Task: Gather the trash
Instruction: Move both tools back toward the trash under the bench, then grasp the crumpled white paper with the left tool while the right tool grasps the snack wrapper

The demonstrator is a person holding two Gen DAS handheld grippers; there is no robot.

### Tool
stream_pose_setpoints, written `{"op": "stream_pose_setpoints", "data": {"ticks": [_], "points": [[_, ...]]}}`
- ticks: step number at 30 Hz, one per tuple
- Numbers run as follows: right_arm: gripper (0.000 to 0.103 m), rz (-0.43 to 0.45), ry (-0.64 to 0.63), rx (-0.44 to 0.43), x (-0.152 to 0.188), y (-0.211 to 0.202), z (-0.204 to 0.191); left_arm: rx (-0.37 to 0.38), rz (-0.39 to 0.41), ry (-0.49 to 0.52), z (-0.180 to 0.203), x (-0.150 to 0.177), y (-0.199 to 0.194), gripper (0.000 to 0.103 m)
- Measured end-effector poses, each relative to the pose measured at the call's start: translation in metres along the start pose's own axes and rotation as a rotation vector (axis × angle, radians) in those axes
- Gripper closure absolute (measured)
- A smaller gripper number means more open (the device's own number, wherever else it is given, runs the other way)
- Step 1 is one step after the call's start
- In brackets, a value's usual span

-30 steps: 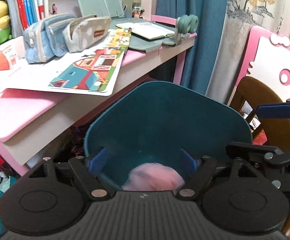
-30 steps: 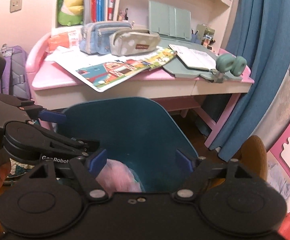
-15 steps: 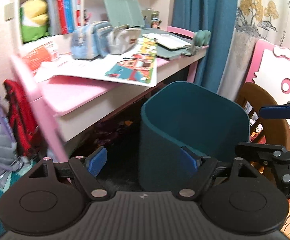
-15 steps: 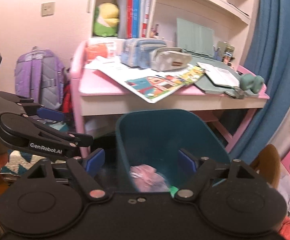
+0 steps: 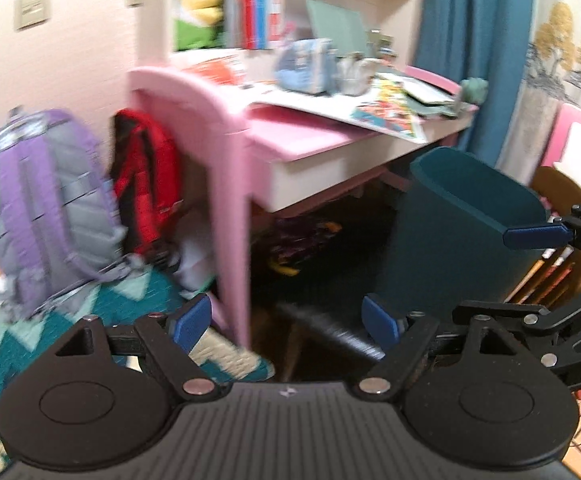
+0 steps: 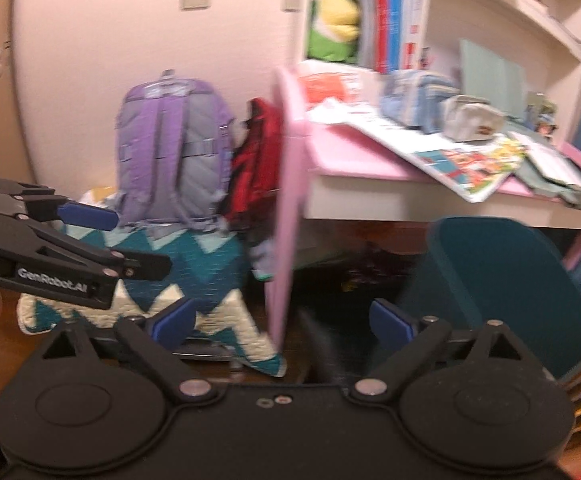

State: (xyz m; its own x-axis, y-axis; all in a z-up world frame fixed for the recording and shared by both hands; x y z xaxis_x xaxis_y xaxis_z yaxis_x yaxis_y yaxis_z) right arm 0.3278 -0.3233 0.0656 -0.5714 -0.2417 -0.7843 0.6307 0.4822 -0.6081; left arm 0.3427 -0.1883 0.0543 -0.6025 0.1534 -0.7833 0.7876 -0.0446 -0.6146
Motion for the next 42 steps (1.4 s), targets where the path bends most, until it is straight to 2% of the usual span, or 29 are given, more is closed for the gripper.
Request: {"op": "stream_pose_setpoints", "data": {"ticks": [5,12,15,20,23,27,31,36,42], "points": [[0.006,-0.019,0.003,-0.080,0.013,0.056,-0.042,-0.062,-0.015,-0.088,-0.070,0.042,0.002,0.005],[0.005,-0.068,-0.014,-0.196,0.035,0.145,-0.103,-0.169,-0.050,-0.192,-0.159,0.103,0.019,0.003],[0.005,-0.099,-0.035,-0.236,0.047,0.186,-0.128,-0.205,-0.090,-0.240,-0.198,0.135,0.035,0.002],[0.005,-0.166,-0.073,-0.283,0.074,0.257,-0.162,-0.263,-0.193,-0.334,-0.257,0.194,0.068,0.002],[0.005,-0.213,-0.097,-0.299,0.096,0.297,-0.177,-0.345,-0.244,-0.362,-0.293,0.236,0.092,0.002],[0.005,-0.292,-0.127,-0.335,0.134,0.349,-0.194,-0.414,-0.303,-0.404,-0.331,0.289,0.120,0.002],[0.006,-0.392,-0.164,-0.383,0.177,0.397,-0.213,-0.496,-0.408,-0.467,-0.365,0.345,0.157,0.002],[0.007,-0.510,-0.215,-0.431,0.233,0.451,-0.238,-0.582,-0.558,-0.644,-0.394,0.420,0.204,0.002],[0.011,-0.644,-0.286,-0.489,0.302,0.497,-0.256,-0.608,-0.732,-0.703,-0.405,0.497,0.260,0.003]]}}
Point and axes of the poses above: each gripper's, at about its wrist camera, not at the fingertips, and y roughly the way its jaws point, z to its right, x to its underside, the point moved 9 cm from there along y, roughly the way its jaws point, and after that the axes turned 14 degrees about -x, right-handed, at the moved point
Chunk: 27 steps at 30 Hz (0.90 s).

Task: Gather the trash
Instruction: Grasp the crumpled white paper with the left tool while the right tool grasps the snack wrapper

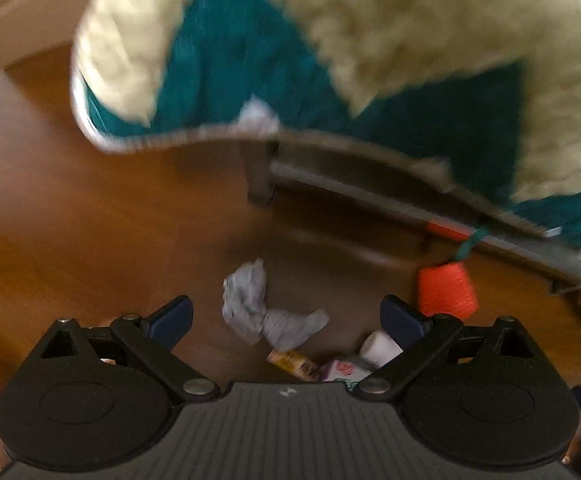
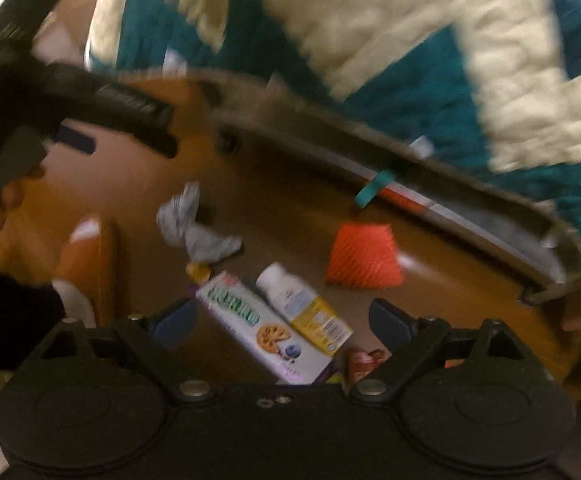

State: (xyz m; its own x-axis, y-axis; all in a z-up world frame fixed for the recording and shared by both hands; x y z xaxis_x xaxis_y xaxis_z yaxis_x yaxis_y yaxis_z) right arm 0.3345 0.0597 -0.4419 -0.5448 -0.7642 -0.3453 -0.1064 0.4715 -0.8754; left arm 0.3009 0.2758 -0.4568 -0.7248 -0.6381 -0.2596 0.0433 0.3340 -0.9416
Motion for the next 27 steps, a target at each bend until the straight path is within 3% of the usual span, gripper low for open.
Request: {"op": "stream_pose_setpoints", "data": {"ticks": [5,12,25,27], "points": [[0.013,-0.114,-0.112,-0.024,0.019,0.058,-0.002,-0.022,-0.127,-0.050,0.006,0.018,0.068,0.003],[0.020,-0.215,-0.256,-0.055,0.035,0.117,-0.010,-0.029,-0.233,-0.072,0.019,0.043,0.140,0.003],[0.026,-0.258,-0.364,-0.034,0.045,0.170,-0.013,0.000,-0.293,-0.090,0.029,0.066,0.195,0.003],[0.031,-0.262,-0.383,-0.009,0.045,0.176,-0.013,0.005,-0.298,-0.105,0.030,0.067,0.200,0.008]]}}
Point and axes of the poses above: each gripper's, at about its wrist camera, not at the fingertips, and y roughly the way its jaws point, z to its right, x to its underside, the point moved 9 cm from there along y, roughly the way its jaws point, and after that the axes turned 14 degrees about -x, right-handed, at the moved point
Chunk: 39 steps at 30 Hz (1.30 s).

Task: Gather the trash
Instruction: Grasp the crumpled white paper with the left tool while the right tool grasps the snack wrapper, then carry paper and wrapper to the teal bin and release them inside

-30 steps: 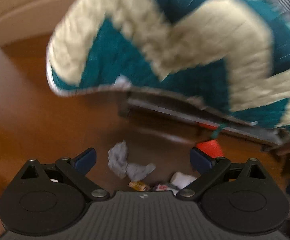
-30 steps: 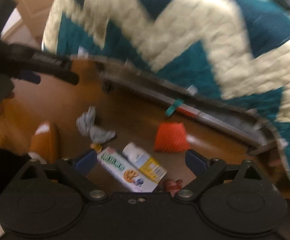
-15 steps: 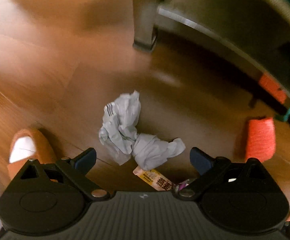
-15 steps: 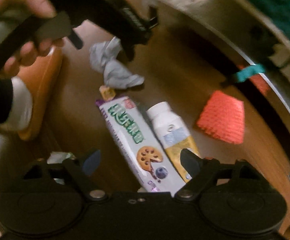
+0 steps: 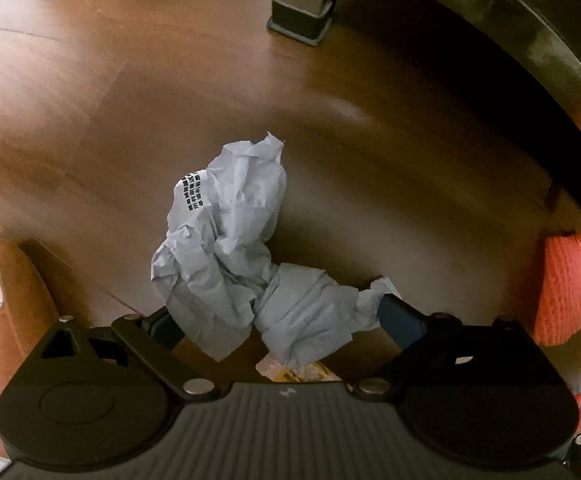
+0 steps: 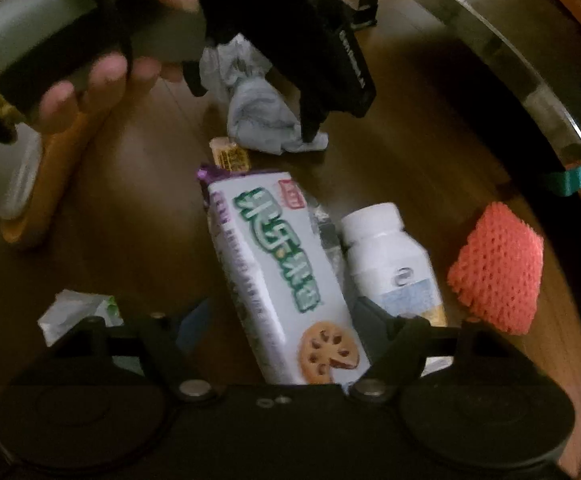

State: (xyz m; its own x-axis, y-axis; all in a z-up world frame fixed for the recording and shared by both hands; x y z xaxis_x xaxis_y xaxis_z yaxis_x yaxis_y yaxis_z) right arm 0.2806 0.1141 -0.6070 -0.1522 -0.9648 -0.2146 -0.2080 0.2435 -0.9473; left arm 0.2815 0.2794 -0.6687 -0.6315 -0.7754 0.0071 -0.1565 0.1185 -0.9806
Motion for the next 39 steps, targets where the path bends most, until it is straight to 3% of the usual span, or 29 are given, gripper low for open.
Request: {"op": "stream_pose_setpoints", "data": {"ticks": [4,7,8,10,12,18,22,34,39], "points": [[0.038,0.000,-0.016,0.025,-0.001,0.000,0.000,0.032,-0.019,-0.037,-0.001,-0.001,0.007,0.012],[0.053,0.014,-0.039,0.037,-0.003,-0.005,-0.004,0.030,-0.014,-0.057,-0.004,-0.005,0.011,0.017],[0.063,0.016,-0.045,0.043,-0.004,-0.007,-0.005,0.025,-0.011,-0.061,-0.004,-0.005,0.009,0.023],[0.072,0.012,-0.044,0.046,-0.005,-0.011,-0.007,0.019,0.007,-0.071,-0.006,-0.007,0.005,0.043],[0.089,0.007,-0.042,0.040,-0.005,-0.015,-0.009,0.044,0.005,-0.084,-0.007,-0.008,0.001,0.070],[0.091,0.035,-0.037,0.064,-0.005,-0.043,-0.019,0.026,0.010,-0.086,-0.009,-0.003,-0.012,0.071],[0.091,0.075,0.009,0.076,-0.006,-0.077,-0.025,-0.008,0.026,-0.031,-0.007,0.007,-0.037,0.071],[0.091,0.297,0.225,0.141,-0.007,-0.240,-0.039,0.060,0.271,0.173,0.002,0.028,-0.215,0.071],[0.091,0.417,0.286,0.195,-0.001,-0.314,-0.053,0.119,0.381,0.206,0.000,0.061,-0.297,0.071]]}}
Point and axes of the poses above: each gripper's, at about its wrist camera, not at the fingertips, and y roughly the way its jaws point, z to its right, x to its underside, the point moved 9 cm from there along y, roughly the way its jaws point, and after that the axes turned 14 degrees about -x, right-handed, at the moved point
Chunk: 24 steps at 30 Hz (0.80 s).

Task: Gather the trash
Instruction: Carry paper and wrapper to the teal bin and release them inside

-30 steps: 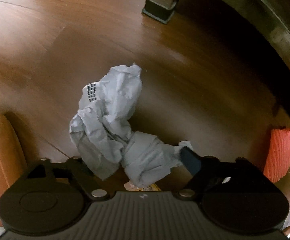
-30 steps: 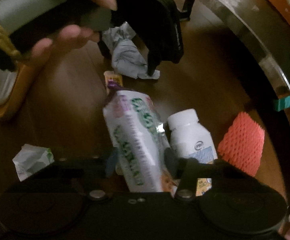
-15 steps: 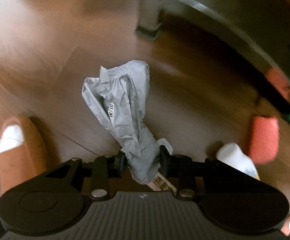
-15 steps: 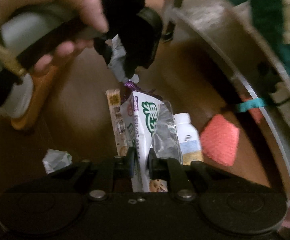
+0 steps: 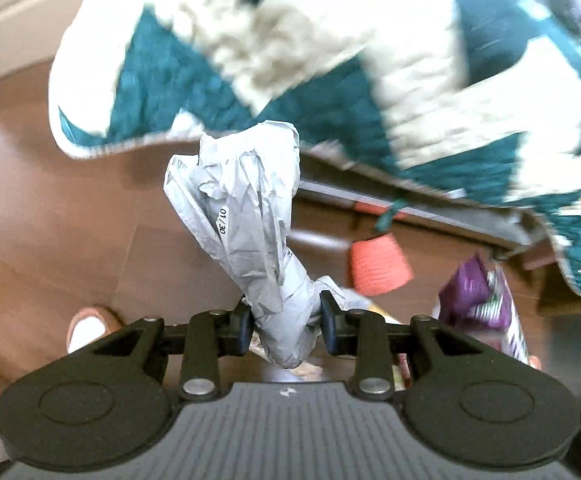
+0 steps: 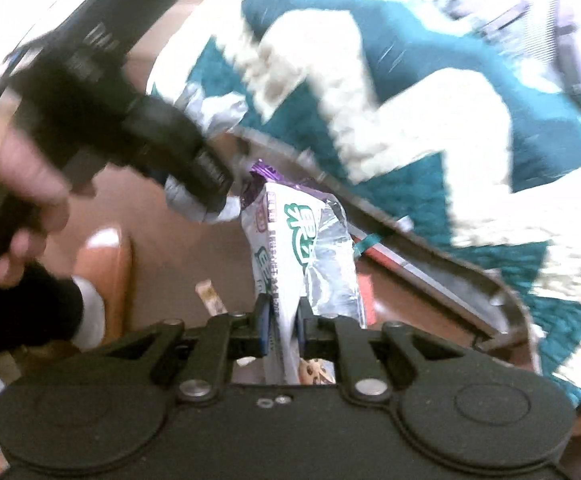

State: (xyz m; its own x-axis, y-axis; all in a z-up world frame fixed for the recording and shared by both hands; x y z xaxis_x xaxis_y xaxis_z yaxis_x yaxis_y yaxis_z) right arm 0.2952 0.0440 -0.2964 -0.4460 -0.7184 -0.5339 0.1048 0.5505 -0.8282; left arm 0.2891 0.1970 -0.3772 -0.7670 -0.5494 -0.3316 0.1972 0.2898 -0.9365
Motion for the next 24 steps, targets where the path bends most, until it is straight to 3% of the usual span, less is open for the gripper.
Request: {"op": "stream_pose_setpoints", "data": {"ticks": [11,24], "points": [[0.091,0.263,0.100,0.113,-0.019,-0.164,0.004,0.105,0.244,0.098,0.035,-0.008,-0.178,0.071],[0.092,0.595,0.136,0.322,-0.016,-0.372,0.027,0.290,0.550,0.259,0.116,-0.002,-0.369,0.071]]}}
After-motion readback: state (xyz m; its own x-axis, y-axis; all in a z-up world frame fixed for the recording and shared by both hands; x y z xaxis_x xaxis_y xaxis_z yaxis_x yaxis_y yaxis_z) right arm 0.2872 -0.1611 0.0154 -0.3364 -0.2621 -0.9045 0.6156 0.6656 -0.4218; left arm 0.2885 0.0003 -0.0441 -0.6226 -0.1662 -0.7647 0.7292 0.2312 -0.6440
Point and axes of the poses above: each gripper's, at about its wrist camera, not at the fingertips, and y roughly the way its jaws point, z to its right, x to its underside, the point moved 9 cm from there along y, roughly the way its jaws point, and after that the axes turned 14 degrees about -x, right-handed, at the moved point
